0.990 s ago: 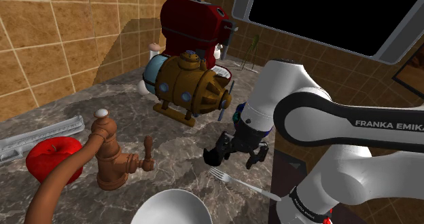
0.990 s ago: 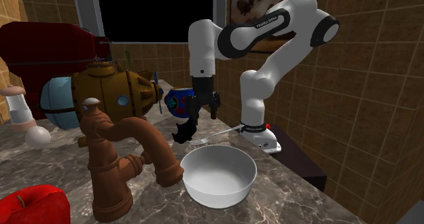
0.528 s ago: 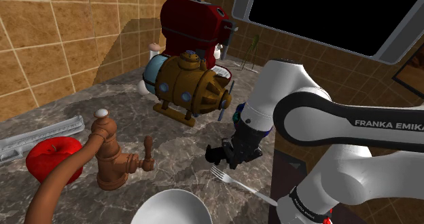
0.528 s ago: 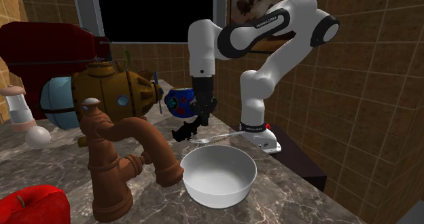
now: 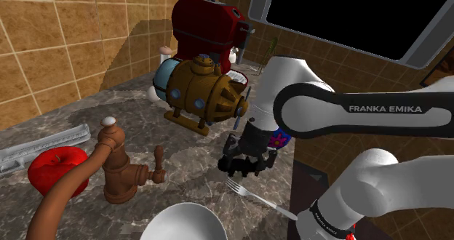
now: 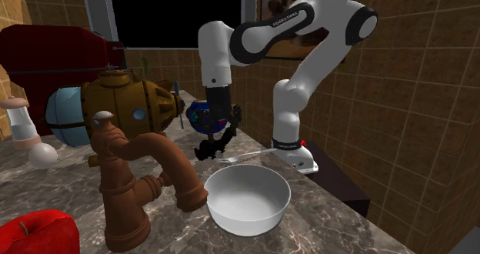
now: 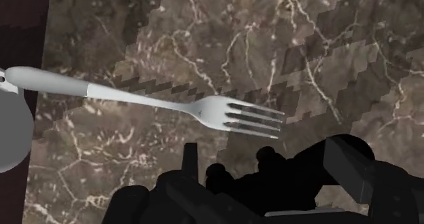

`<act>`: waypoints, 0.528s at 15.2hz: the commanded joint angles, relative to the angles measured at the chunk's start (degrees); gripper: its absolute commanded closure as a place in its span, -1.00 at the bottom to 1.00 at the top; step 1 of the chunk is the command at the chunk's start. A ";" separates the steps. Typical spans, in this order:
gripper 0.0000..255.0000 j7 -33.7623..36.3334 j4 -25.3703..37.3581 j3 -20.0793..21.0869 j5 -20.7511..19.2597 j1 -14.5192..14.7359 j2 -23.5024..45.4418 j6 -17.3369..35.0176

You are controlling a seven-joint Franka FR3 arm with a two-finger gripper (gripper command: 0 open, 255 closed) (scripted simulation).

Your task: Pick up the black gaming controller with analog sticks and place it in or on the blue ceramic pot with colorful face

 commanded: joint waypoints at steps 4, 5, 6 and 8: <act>-1.00 10.07 9.53 2.01 -2.99 -10.64 16.22 -0.14; -1.00 10.06 9.04 2.34 -2.76 -10.51 16.58 0.73; -1.00 10.03 8.56 2.69 -2.52 -10.40 16.95 1.61; -1.00 10.01 7.63 3.36 -2.07 -10.15 17.77 3.41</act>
